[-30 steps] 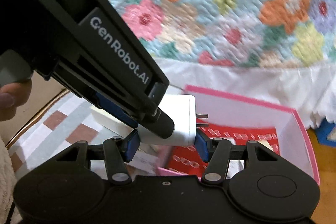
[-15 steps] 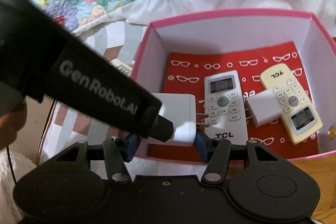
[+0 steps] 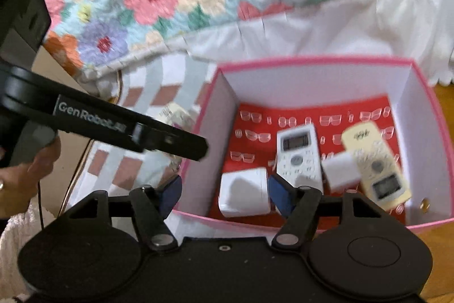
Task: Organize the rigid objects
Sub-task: 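Carry the charger cube into the pink box and open the right gripper, then move the right gripper to the small white fan remote and grasp it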
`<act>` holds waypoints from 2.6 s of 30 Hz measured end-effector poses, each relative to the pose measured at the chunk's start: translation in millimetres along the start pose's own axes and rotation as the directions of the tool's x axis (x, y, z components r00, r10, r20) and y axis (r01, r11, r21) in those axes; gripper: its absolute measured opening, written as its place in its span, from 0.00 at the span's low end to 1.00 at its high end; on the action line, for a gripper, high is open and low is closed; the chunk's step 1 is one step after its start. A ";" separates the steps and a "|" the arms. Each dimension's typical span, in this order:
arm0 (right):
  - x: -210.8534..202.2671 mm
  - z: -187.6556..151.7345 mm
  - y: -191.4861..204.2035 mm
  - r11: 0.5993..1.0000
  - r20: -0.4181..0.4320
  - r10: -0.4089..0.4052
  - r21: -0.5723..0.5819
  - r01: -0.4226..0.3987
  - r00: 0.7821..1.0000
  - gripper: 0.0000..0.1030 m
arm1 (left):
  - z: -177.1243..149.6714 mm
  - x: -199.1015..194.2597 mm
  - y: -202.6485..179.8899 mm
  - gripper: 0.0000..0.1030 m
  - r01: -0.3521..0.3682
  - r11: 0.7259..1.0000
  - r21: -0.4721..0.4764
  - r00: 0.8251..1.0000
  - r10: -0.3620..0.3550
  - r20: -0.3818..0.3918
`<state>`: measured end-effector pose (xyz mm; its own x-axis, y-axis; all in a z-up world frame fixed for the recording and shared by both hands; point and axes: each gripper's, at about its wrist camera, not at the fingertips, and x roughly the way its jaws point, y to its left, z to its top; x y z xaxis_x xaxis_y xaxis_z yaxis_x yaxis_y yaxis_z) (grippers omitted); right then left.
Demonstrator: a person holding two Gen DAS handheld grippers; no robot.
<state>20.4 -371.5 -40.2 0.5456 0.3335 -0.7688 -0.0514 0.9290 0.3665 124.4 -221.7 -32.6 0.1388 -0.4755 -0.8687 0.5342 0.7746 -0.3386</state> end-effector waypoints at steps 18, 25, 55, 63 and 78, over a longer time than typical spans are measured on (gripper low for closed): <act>7.5 -49.2 114.2 0.952 0.027 0.151 -0.272 -0.138 0.988 0.71 | -64.2 -31.7 88.5 0.46 0.042 0.994 0.097 0.993 -0.052 0.103; 78.9 -86.3 111.6 0.967 0.002 0.012 -0.253 -0.011 1.000 0.58 | -82.9 19.9 112.2 0.45 0.022 0.994 0.111 0.999 -0.027 0.047; 133.1 -104.3 94.5 0.976 0.065 -0.184 -0.103 0.190 0.981 0.45 | -61.6 109.4 100.5 0.39 0.054 0.983 0.174 0.996 -0.040 -0.079; 131.0 -105.7 96.2 0.980 0.060 -0.166 -0.100 0.172 0.984 0.57 | -73.8 103.7 122.0 0.38 0.117 0.993 -0.019 0.980 -0.118 -0.161; 134.1 -96.7 100.9 0.963 0.015 -0.172 -0.208 0.171 0.985 0.45 | -120.4 88.8 151.7 0.34 0.144 0.927 -0.346 0.989 -0.149 0.013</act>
<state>7.5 -217.6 -157.0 0.5590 0.1666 -0.8122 -0.1298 0.9851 0.1127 117.3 -96.2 -204.7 0.0686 -0.5906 -0.8040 0.2265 0.7941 -0.5640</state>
